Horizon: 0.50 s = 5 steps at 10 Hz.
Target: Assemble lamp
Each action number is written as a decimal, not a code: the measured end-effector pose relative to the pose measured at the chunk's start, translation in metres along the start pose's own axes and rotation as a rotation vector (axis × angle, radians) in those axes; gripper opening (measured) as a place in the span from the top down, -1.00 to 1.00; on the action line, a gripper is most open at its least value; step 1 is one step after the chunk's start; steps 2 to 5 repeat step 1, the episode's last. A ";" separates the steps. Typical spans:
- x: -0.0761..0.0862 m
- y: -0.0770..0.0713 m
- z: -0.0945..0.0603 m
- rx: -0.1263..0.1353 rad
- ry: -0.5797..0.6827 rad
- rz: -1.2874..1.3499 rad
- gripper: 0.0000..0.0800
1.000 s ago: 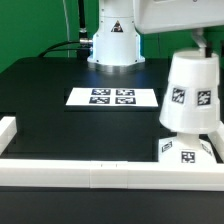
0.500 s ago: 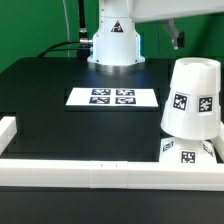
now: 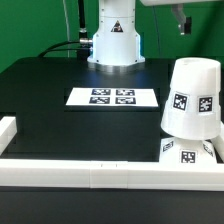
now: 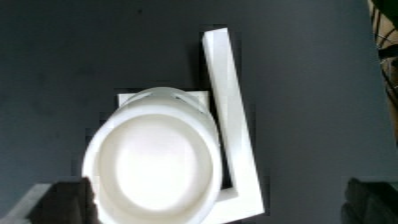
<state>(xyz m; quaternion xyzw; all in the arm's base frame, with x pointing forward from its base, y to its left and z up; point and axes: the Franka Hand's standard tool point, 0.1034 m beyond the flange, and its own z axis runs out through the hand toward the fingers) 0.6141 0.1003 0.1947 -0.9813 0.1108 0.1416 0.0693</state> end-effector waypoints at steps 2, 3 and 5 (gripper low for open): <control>0.000 0.000 0.000 0.000 0.000 0.000 -0.75; 0.000 0.000 0.000 0.000 0.000 0.000 -0.75; 0.000 0.000 0.000 0.000 0.000 0.000 -0.75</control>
Offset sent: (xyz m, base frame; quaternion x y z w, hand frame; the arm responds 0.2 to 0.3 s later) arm 0.0000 0.0000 0.0000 0.0000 0.0000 0.0000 1.0000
